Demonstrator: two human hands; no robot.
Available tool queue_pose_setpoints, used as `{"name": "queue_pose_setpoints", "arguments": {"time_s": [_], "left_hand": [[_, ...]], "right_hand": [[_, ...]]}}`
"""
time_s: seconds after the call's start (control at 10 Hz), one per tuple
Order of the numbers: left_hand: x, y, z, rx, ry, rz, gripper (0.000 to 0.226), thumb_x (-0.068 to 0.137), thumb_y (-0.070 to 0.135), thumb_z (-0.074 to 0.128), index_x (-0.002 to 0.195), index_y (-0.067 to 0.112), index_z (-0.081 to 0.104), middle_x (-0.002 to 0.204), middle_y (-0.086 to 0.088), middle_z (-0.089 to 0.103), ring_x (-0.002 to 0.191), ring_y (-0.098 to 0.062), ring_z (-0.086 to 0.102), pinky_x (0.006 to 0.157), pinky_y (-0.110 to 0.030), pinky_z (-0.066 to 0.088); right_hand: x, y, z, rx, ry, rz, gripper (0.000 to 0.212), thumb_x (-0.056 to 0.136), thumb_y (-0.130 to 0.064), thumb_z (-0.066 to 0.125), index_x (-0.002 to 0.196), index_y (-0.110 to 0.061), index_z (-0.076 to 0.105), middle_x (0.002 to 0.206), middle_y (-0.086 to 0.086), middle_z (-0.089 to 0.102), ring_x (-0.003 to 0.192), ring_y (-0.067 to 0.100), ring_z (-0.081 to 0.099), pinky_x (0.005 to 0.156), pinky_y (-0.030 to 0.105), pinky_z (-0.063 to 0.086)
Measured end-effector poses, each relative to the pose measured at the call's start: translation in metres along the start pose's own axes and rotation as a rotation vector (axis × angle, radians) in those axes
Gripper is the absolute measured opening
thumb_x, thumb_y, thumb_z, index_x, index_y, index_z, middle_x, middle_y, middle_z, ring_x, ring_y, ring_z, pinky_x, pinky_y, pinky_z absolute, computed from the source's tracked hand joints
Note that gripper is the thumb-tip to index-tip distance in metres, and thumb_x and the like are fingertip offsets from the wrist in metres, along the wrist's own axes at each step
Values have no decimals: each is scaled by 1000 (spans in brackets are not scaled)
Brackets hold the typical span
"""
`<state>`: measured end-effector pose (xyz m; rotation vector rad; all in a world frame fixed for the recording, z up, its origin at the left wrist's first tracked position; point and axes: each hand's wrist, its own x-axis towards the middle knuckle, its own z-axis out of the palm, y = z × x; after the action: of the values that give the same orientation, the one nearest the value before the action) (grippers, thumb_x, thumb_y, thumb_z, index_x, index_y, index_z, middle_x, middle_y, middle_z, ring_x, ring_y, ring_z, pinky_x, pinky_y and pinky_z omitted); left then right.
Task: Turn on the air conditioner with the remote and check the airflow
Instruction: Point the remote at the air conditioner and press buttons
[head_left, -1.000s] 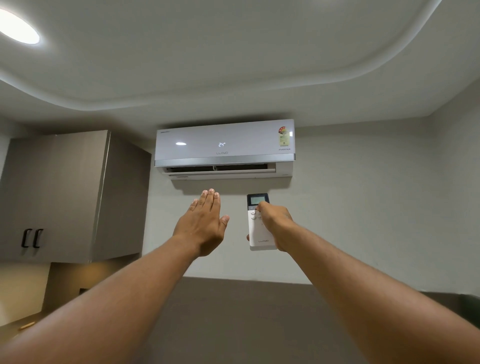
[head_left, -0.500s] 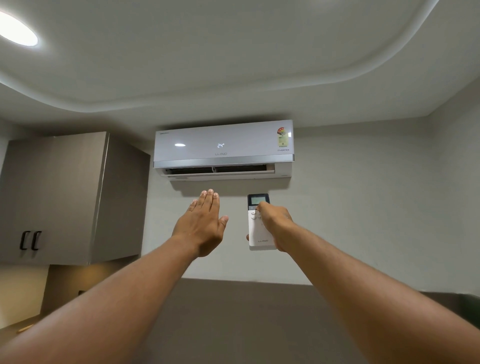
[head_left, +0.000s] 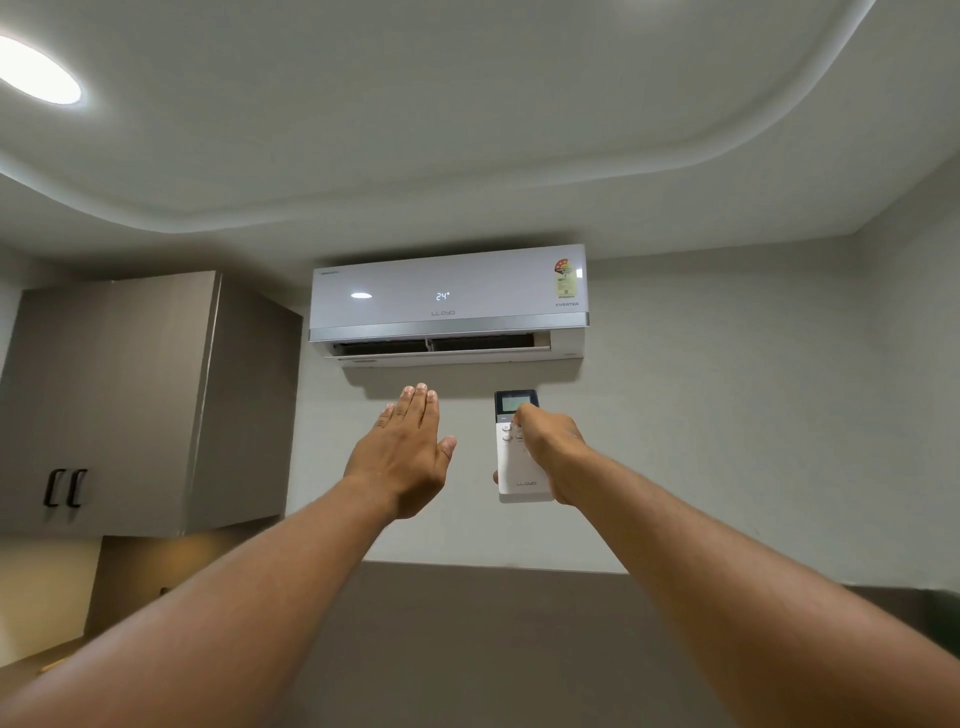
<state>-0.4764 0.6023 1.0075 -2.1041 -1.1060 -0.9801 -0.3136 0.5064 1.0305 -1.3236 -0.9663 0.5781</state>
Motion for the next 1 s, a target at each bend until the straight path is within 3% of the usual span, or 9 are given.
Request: {"name": "queue_pose_setpoints", "arguments": {"time_s": [1.0], "left_hand": [[3, 10, -2, -31, -18, 13, 67, 100, 47, 17, 153, 10, -2, 162, -7, -6, 148, -20, -6, 118, -35, 0]], "right_hand": [[-3, 1, -3, -21, -15, 4, 14, 98, -25, 48, 87, -18, 52, 132, 23, 74, 122, 45, 75, 112, 52, 58]]}}
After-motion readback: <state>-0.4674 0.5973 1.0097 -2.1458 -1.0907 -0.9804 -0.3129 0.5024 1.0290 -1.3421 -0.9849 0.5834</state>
